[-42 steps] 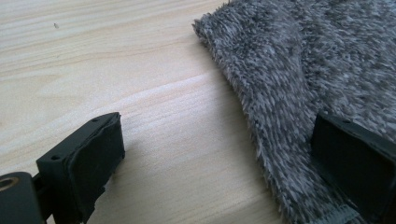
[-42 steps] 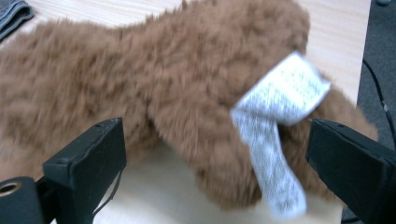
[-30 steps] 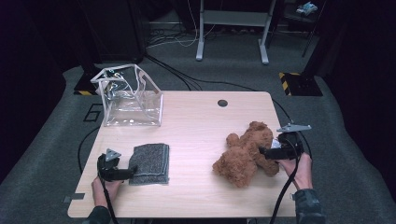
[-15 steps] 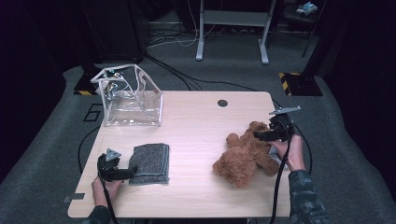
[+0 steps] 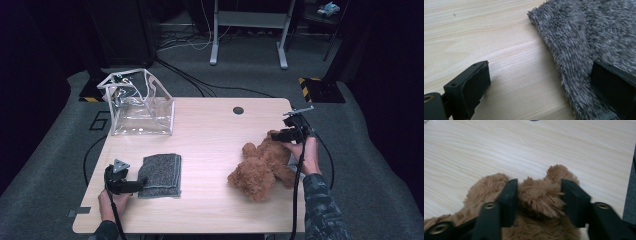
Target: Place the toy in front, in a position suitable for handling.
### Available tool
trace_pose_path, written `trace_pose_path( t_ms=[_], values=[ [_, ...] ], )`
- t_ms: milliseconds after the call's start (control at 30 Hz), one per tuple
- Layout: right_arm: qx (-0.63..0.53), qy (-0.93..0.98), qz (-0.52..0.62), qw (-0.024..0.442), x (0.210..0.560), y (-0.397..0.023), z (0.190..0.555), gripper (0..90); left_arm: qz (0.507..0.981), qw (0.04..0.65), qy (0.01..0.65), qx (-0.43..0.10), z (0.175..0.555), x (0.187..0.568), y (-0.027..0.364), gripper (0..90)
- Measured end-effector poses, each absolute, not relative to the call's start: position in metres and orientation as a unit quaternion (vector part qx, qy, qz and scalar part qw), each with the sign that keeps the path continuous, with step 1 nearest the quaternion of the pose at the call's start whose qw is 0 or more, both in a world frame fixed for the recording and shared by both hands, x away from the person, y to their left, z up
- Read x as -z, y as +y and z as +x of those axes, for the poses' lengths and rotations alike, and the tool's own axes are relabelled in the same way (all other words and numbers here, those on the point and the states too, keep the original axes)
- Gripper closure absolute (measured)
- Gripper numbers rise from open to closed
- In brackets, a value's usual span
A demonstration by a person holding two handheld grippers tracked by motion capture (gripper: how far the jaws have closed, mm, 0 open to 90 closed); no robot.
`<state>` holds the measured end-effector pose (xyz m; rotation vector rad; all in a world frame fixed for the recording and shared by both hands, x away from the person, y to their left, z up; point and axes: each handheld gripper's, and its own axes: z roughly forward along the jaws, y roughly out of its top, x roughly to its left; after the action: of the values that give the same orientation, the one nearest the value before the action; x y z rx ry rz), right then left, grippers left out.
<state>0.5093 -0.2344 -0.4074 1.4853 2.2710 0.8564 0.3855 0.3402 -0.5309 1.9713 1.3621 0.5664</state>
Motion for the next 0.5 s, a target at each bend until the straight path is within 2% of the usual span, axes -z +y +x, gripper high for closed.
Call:
trace_pose_path(
  t_ms=[33, 67, 233, 500],
  values=[
    [-0.298, 0.79, 0.514, 0.151, 0.411, -0.233, 0.508, 64.7, 0.755, 0.333, 0.521, -0.217, 0.386, 0.531, 0.34, 3.5],
    [-0.298, 0.79, 0.514, 0.151, 0.411, -0.233, 0.508, 64.7, 0.755, 0.334, 0.521, -0.217, 0.385, 0.531, 0.34, 3.5],
    [-0.297, 0.788, 0.512, 0.167, 0.41, -0.23, 0.503, 78.5, 0.755, 0.334, 0.522, -0.217, 0.385, 0.531, 0.34, 3.5],
    [-0.313, 0.776, 0.516, 0.182, 0.395, -0.223, 0.493, 82.9, 0.752, 0.337, 0.522, -0.223, 0.385, 0.532, 0.34, 3.6]
  ],
)
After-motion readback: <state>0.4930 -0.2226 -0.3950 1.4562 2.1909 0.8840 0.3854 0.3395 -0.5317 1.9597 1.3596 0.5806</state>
